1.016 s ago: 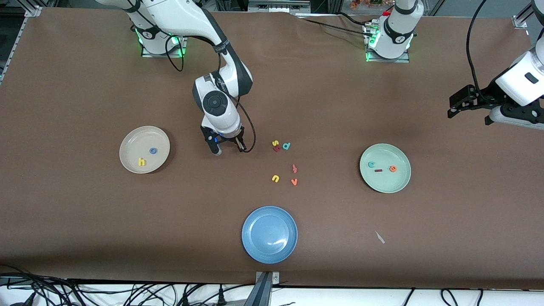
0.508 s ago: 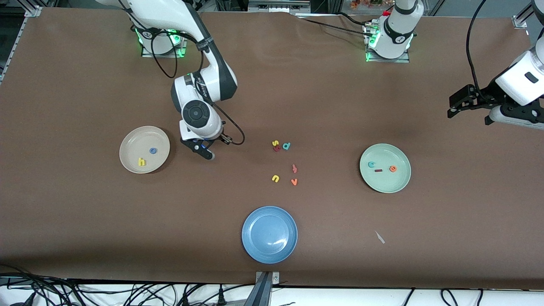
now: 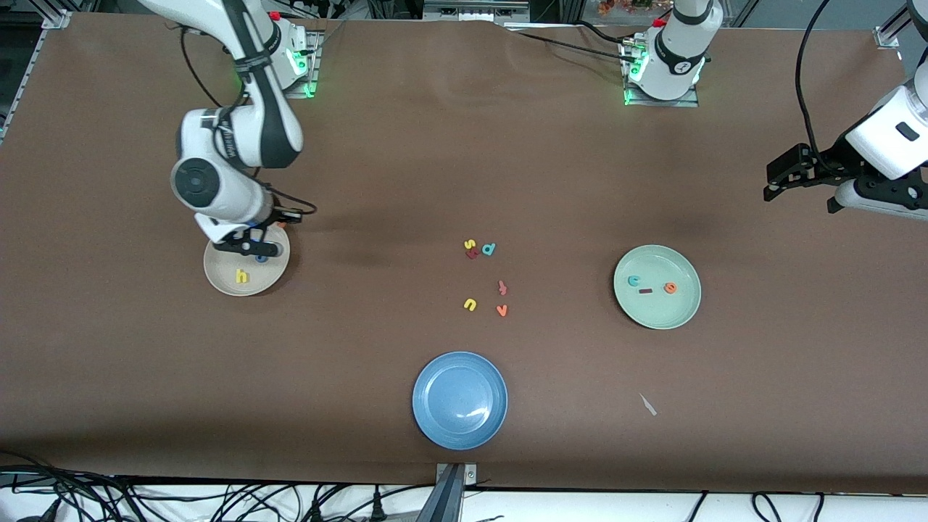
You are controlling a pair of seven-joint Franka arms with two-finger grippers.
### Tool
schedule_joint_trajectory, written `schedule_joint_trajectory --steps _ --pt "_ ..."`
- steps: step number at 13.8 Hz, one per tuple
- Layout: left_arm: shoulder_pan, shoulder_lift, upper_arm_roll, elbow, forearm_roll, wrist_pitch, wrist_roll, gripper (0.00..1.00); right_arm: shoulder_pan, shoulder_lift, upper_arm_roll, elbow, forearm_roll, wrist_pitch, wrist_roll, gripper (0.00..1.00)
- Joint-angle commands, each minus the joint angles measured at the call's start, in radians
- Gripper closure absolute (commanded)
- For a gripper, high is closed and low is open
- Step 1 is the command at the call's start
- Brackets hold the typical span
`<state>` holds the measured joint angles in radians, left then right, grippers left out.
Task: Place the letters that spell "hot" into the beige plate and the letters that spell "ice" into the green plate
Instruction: 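Carry the f to the beige plate and open the right gripper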
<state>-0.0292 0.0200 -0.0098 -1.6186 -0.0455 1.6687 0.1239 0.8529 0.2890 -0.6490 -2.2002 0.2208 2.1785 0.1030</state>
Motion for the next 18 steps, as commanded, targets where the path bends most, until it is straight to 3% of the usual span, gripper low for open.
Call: schedule_joint_trajectory --steps 1,5,6,7,8,14,18 --pt "-0.001 -0.011 -0.006 0.006 0.026 -0.017 -0.003 0.0 0.012 -0.008 -0.049 -0.03 -0.014 0.05 -0.153 1.0" --pt "-0.001 -0.011 -0.006 0.005 0.026 -0.018 -0.021 0.0 -0.034 0.059 -0.077 -0.018 -0.006 0.139 -0.313 1.0" --pt "-0.001 -0.011 -0.007 0.005 0.026 -0.018 -0.021 0.0 -0.044 0.074 -0.077 0.0 -0.006 0.147 -0.316 0.82" --pt "-0.001 -0.011 -0.006 0.005 0.026 -0.018 -0.021 0.0 -0.044 0.108 -0.077 0.032 0.008 0.139 -0.303 0.15" --pt "-0.001 -0.011 -0.006 0.005 0.027 -0.02 -0.021 0.0 -0.044 0.119 -0.077 0.057 0.018 0.117 -0.286 0.0" --pt "-0.009 -0.011 -0.007 0.006 0.047 -0.033 -0.026 0.0 -0.055 0.171 -0.08 0.261 0.169 -0.153 -0.189 0.0" --pt "-0.008 -0.012 -0.006 0.006 0.047 -0.038 -0.07 0.0 -0.055 0.191 -0.064 0.361 0.166 -0.273 -0.048 0.0"
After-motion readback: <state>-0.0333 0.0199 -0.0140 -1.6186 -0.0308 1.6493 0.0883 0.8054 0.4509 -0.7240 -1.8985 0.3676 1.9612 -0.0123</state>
